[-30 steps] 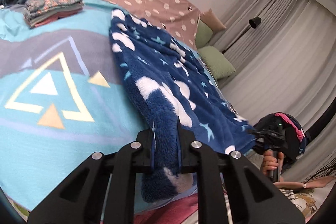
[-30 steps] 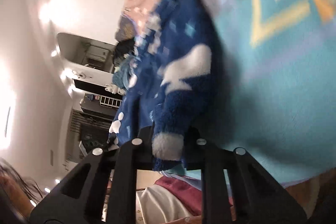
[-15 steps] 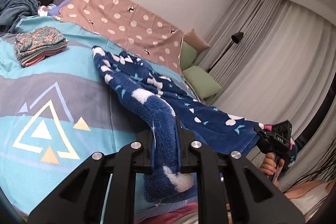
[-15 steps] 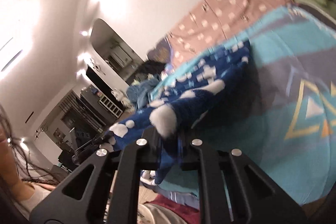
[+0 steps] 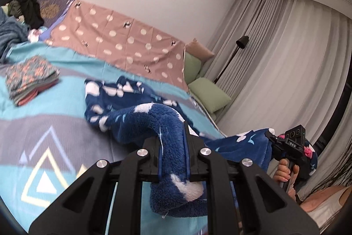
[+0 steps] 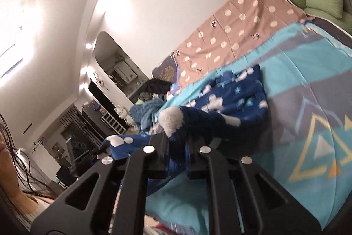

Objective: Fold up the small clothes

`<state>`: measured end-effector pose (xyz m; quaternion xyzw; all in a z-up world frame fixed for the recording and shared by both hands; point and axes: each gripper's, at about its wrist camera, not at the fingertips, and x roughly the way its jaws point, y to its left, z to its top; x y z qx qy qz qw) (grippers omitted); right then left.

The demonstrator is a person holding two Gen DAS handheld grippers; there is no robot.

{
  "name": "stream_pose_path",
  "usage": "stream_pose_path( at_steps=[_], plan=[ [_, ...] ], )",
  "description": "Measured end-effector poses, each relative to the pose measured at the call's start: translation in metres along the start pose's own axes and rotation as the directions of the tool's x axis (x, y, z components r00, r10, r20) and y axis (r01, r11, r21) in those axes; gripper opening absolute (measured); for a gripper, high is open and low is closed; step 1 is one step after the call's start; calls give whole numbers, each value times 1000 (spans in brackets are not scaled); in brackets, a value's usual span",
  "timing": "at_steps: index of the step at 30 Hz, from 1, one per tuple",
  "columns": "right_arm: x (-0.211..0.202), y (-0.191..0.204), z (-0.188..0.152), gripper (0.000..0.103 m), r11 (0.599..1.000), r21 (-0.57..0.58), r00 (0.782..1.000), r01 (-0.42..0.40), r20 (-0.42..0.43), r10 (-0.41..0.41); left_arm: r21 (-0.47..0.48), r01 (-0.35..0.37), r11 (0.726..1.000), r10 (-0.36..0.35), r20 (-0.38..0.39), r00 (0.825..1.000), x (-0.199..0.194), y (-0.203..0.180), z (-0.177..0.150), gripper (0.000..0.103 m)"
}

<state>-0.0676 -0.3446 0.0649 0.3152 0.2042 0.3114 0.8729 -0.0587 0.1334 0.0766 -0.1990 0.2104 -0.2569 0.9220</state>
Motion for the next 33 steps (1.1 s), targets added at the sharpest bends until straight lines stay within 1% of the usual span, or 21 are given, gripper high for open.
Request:
stream_pose_path(
  at_steps=[3, 7, 13, 19, 25, 30, 33],
  plan=[
    [11, -2, 14, 10, 1000, 3, 1000, 14, 25, -14, 4, -4, 1000, 4, 10, 1000, 13, 2, 12, 14],
    [30, -6, 30, 10, 999, -1, 998, 47, 30, -46, 14, -14, 1000, 14, 1, 1000, 28, 6, 27, 15],
    [65, -6, 62, 10, 996, -50, 996, 79, 38, -77, 28, -28, 999, 28, 4, 1000, 50, 14, 53, 15],
    [100, -7, 84, 10, 990, -92, 994, 105, 17, -104, 62, -56, 997, 56, 5, 998, 78, 19, 71, 15],
    [130, -14, 104, 10, 982, -118, 989, 144, 7, -145, 58, -64, 996, 64, 4, 998, 105, 27, 87, 15],
    [154, -31, 126, 10, 971, -99, 976, 219, 19, -218, 44, -90, 995, 89, 19, 996, 122, 36, 103, 15],
    [169, -38, 141, 10, 962, -100, 967, 256, 37, -253, 29, -124, 992, 122, 40, 992, 136, 47, 118, 15]
  ],
)
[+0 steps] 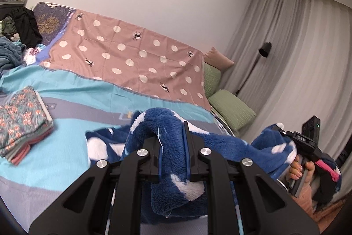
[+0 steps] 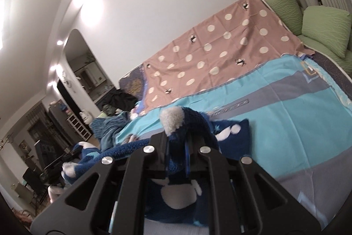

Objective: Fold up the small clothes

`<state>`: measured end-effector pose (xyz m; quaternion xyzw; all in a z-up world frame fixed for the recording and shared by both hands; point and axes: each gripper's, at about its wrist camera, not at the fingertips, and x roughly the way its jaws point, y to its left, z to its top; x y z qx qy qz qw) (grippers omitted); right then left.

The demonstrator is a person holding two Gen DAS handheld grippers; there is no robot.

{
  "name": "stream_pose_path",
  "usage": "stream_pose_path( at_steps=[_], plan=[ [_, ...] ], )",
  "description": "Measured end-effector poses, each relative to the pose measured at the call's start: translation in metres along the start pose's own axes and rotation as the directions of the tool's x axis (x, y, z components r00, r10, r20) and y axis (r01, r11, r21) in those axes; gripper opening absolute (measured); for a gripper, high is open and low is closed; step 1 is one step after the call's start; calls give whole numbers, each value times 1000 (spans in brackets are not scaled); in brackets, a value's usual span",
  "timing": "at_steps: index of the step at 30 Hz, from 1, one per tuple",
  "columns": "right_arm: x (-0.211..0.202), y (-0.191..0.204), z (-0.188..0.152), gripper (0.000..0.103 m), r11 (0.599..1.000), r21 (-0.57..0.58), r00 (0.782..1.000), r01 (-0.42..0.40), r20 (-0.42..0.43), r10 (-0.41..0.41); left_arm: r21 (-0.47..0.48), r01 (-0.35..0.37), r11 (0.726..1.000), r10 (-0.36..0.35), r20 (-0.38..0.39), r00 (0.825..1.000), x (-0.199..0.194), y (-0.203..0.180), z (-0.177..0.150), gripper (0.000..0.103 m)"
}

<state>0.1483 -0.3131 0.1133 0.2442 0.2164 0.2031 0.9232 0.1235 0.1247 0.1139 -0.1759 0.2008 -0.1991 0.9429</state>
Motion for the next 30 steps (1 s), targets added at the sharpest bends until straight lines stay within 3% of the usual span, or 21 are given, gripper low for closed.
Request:
stream_pose_path(
  at_steps=[5, 15, 17, 20, 22, 26, 27, 28, 29, 30],
  plan=[
    [48, -15, 28, 10, 997, -23, 997, 71, 10, -70, -40, -56, 998, 56, -4, 998, 40, 31, 26, 15],
    [177, -74, 37, 10, 983, 44, 975, 176, -143, -168, -145, -145, 979, 123, -155, 980, 147, 107, 28, 15],
    [201, -91, 31, 10, 975, 60, 963, 214, -178, -200, -167, -184, 969, 149, -199, 968, 171, 128, 20, 18],
    [237, -117, 13, 16, 950, 66, 914, 307, -297, -275, -206, -251, 946, 176, -325, 929, 205, 156, -2, 18],
    [244, -126, -1, 21, 947, 61, 895, 315, -352, -274, -226, -261, 939, 169, -358, 918, 206, 164, -12, 19],
    [222, -125, -7, 47, 951, -38, 893, 306, -334, -301, -216, -206, 955, 128, -327, 936, 181, 161, -6, 26],
    [215, -125, -6, 47, 946, -60, 889, 317, -327, -319, -193, -202, 960, 134, -318, 938, 171, 155, -3, 29],
    [208, -124, -5, 47, 944, -77, 886, 322, -327, -328, -156, -215, 964, 161, -301, 940, 160, 149, 1, 42],
    [201, -121, -6, 47, 939, -112, 879, 325, -330, -343, -116, -227, 967, 187, -283, 941, 152, 141, 2, 49],
    [196, -118, -8, 47, 934, -153, 872, 323, -335, -357, -81, -232, 969, 202, -273, 940, 146, 136, 3, 49]
  ],
)
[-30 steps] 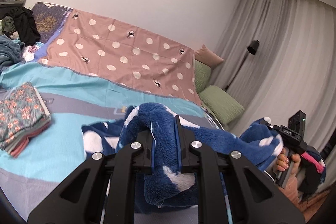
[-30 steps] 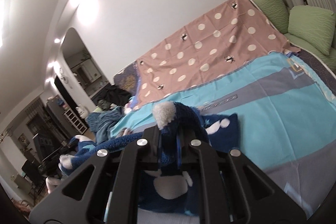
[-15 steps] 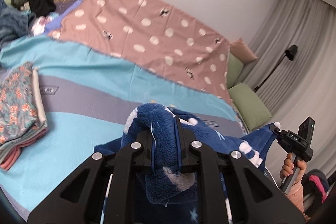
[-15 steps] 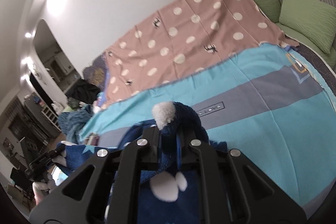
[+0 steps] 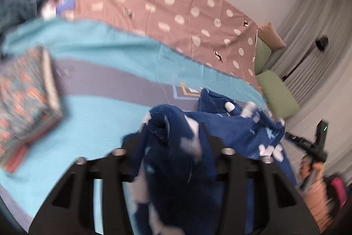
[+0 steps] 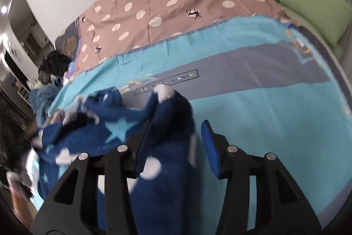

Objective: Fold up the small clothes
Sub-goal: 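Lower the folded navy top onto the bed and open both grippers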

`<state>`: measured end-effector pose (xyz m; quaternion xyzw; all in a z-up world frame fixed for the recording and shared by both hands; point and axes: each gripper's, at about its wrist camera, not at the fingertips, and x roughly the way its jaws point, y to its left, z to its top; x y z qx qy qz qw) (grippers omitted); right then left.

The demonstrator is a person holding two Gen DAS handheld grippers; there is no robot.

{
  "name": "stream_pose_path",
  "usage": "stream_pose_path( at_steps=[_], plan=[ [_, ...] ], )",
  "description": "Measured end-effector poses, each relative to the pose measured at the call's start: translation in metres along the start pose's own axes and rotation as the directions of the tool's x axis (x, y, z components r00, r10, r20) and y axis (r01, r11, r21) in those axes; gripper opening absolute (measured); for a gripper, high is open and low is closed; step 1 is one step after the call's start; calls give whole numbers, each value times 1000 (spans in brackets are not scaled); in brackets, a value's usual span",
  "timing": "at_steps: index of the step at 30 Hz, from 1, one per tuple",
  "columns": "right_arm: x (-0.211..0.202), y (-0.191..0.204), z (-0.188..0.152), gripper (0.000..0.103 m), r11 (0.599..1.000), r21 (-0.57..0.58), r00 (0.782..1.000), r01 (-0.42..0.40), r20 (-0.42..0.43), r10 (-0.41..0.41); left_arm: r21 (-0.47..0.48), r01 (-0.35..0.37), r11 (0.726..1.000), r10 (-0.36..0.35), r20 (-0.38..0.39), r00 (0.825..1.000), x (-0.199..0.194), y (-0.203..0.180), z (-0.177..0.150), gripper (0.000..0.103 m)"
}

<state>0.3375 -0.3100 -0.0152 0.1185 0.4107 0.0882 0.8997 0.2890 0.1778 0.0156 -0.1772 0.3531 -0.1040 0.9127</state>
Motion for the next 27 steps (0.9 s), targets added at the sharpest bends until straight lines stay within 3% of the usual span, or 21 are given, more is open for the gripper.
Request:
stream_pose_path(
  at_steps=[3, 4, 6, 7, 8, 9, 12, 15, 18, 19, 20, 21, 24, 27],
  plan=[
    [-4, 19, -17, 53, 981, -180, 996, 68, -38, -76, 120, -19, 993, 21, -16, 1000, -18, -12, -9, 49],
    [-1, 28, -23, 61, 964, -249, 993, 93, -50, -108, 184, -49, 982, 56, -32, 998, -17, -18, -16, 49],
    [10, 40, -31, 69, 936, -330, 986, 121, -70, -152, 330, -169, 929, 191, -35, 981, -6, -30, -27, 51],
    [15, 43, -32, 70, 930, -346, 983, 124, -82, -162, 411, -237, 880, 272, -28, 962, 6, -37, -33, 51],
    [23, 47, -32, 70, 926, -357, 981, 123, -98, -168, 460, -268, 847, 315, -28, 949, 17, -40, -36, 51],
    [28, 48, -30, 70, 927, -355, 981, 121, -103, -167, 484, -270, 832, 328, -37, 944, 26, -43, -36, 51],
    [45, 43, -12, 71, 953, -290, 983, 91, -126, -132, 462, -235, 855, 297, -64, 953, 55, -41, -12, 51],
    [59, 28, 13, 73, 979, -197, 987, 55, -136, -83, 355, -191, 915, 239, -97, 966, 72, -28, 18, 51],
    [77, 12, 31, 75, 996, -85, 985, -19, -172, 4, 221, -106, 970, 137, -132, 982, 92, -8, 47, 51],
    [81, 6, 35, 68, 998, -41, 984, -53, -173, 45, 195, -84, 977, 111, -135, 985, 95, -9, 48, 46],
    [83, 4, 37, 33, 997, -21, 982, -77, -175, 72, 166, -46, 985, 69, -135, 988, 95, -7, 50, 12],
    [84, 3, 38, 14, 995, 6, 979, -95, -179, 95, 129, 11, 992, 6, -130, 991, 95, -5, 54, 8],
    [57, -2, 45, 10, 986, 76, 987, -148, -58, 153, 99, 72, 993, -72, -5, 997, 70, -10, 56, 8],
    [31, -8, 54, 10, 969, 111, 975, -222, 57, 217, 121, 67, 990, -76, 71, 995, 46, -14, 61, 8]
  ],
)
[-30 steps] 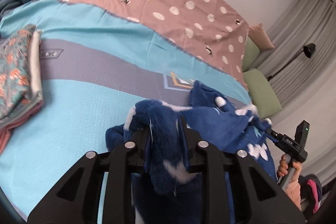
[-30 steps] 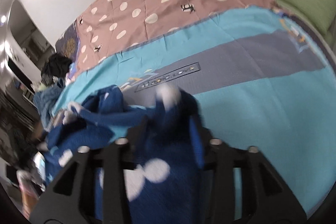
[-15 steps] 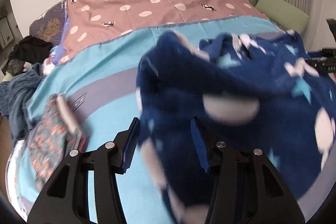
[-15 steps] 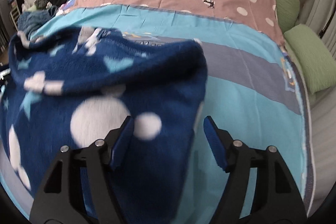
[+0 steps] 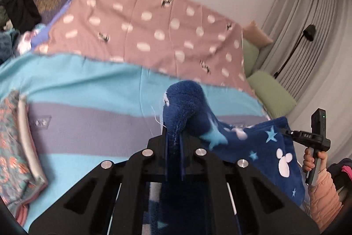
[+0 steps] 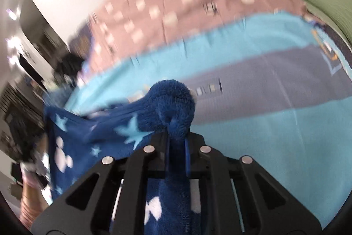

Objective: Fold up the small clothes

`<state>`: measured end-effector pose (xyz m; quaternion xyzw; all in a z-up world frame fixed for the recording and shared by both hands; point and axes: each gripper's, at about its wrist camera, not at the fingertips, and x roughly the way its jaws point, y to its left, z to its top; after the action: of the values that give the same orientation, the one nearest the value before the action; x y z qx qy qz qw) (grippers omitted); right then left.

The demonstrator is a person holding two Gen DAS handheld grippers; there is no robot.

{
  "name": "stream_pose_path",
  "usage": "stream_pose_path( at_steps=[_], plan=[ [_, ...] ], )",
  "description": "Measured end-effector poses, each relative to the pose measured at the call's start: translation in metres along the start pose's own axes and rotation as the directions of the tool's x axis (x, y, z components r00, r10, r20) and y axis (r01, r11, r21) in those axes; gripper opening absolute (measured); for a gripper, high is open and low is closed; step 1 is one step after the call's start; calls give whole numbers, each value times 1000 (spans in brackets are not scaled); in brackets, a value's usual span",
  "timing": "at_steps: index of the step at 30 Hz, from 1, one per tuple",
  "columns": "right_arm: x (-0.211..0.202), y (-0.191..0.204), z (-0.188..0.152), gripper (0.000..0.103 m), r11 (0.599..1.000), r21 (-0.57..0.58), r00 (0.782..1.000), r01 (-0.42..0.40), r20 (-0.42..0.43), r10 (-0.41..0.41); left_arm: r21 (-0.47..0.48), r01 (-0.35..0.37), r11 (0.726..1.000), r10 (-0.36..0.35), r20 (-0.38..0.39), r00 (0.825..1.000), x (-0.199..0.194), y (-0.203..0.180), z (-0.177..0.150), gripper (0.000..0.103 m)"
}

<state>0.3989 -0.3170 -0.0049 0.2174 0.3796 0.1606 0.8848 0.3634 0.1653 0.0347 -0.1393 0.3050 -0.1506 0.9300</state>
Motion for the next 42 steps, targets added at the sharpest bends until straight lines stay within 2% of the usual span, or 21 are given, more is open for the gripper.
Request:
stream_pose_path(
  at_steps=[2, 3, 4, 6, 7, 9, 10, 11, 14, 16, 21, 23, 26, 30, 36, 39, 41, 42],
  plan=[
    [6, -1, 4, 13, 1000, -1, 1000, 18, 2, -18, 16, -53, 998, 53, -6, 999, 5, 2, 1, 9],
    [17, -1, 4, 15, 998, -9, 998, 62, -32, -62, 26, -87, 996, 88, -35, 996, 15, 5, 0, 10],
    [39, -2, -1, 23, 986, -40, 981, 159, -106, -162, 49, -138, 989, 142, -106, 984, 33, 9, -6, 16],
    [58, -2, -14, 29, 955, -88, 940, 285, -170, -296, 83, -272, 959, 283, -197, 939, 59, 19, -20, 17],
    [58, -1, -21, 29, 944, -104, 929, 312, -175, -326, 73, -275, 959, 284, -213, 935, 60, 21, -24, 17],
    [34, 1, -31, 33, 951, -88, 944, 297, -126, -306, 10, -236, 972, 234, -188, 954, 43, 25, -31, 19],
    [19, 2, -35, 43, 955, -86, 951, 285, -102, -293, -3, -221, 975, 217, -175, 960, 33, 26, -32, 23],
    [2, 4, -40, 46, 958, -91, 957, 272, -79, -279, -15, -203, 979, 199, -159, 967, 19, 25, -33, 27],
    [-53, 10, -64, 52, 964, -109, 968, 244, -40, -249, -30, -136, 990, 132, -108, 985, -33, 16, -46, 35],
    [-85, 8, -87, 56, 973, -97, 976, 211, -30, -215, -35, -82, 996, 79, -83, 993, -70, 10, -68, 40],
    [-136, -5, -156, 59, 983, -34, 982, 178, -63, -180, -72, -10, 997, 3, -89, 996, -128, -4, -129, 41],
    [-145, -8, -177, 60, 987, 1, 984, 162, -80, -162, -89, -2, 996, -7, -97, 995, -140, -5, -148, 47],
    [-154, -10, -206, 63, 990, 51, 986, 132, -107, -126, -128, 13, 992, -27, -107, 994, -152, -4, -174, 54],
    [-157, -3, -228, 66, 986, 41, 980, 163, -121, -157, -180, 14, 984, -34, -112, 993, -159, -3, -200, 54],
    [-144, 4, -235, 75, 993, 101, 984, 60, -171, -42, -252, 47, 966, -88, -151, 985, -150, -3, -217, 60],
    [-128, -1, -232, 83, 981, 192, 984, -17, -171, 50, -350, 100, 931, -160, -148, 976, -134, 4, -223, 61],
    [-115, -12, -228, 91, 948, 310, 982, -76, -140, 125, -438, 117, 891, -192, -131, 973, -120, 11, -225, 69],
    [-111, -17, -226, 91, 926, 366, 984, -88, -110, 137, -469, 115, 876, -190, -115, 975, -115, 15, -225, 69]
  ],
)
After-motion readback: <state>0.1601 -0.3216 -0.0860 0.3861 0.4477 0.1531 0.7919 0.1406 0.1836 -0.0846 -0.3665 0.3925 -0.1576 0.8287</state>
